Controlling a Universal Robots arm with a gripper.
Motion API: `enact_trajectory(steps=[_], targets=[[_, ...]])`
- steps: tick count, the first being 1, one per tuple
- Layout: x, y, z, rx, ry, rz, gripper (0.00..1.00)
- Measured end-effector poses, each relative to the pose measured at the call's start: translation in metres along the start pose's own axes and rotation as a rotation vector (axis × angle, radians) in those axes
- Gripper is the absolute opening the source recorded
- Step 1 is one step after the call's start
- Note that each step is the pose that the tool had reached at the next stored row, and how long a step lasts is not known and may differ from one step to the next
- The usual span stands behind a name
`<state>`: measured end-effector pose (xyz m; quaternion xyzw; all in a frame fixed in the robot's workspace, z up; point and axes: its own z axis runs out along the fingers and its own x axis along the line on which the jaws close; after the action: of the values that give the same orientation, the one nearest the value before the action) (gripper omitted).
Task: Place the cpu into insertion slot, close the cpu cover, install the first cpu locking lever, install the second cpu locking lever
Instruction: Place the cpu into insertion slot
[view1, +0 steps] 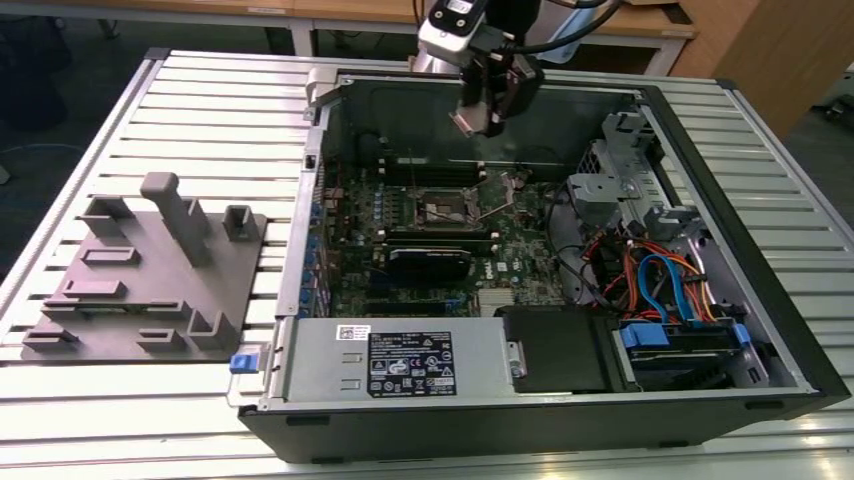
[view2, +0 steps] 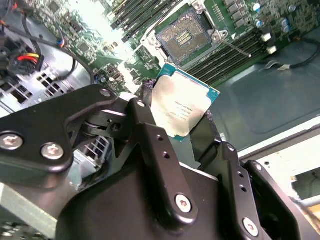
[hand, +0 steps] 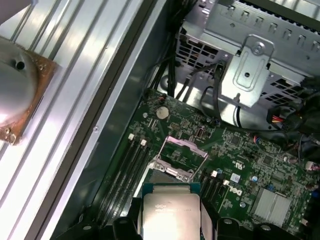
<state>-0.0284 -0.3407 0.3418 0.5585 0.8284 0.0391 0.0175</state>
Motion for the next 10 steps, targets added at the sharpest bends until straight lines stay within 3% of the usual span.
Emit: enact_trajectory(steps=[4, 7, 10], targets=[[0.0000, -0.0002, 0.0023, -0.0003, -0.0018, 0.021, 0.54], [0.0000, -0.0008, 0.0074, -0.0001, -0.0024, 0.027, 0.54], [0.0000, -0.0011, 0.0119, 0.0001, -0.0078, 0.071, 0.54]])
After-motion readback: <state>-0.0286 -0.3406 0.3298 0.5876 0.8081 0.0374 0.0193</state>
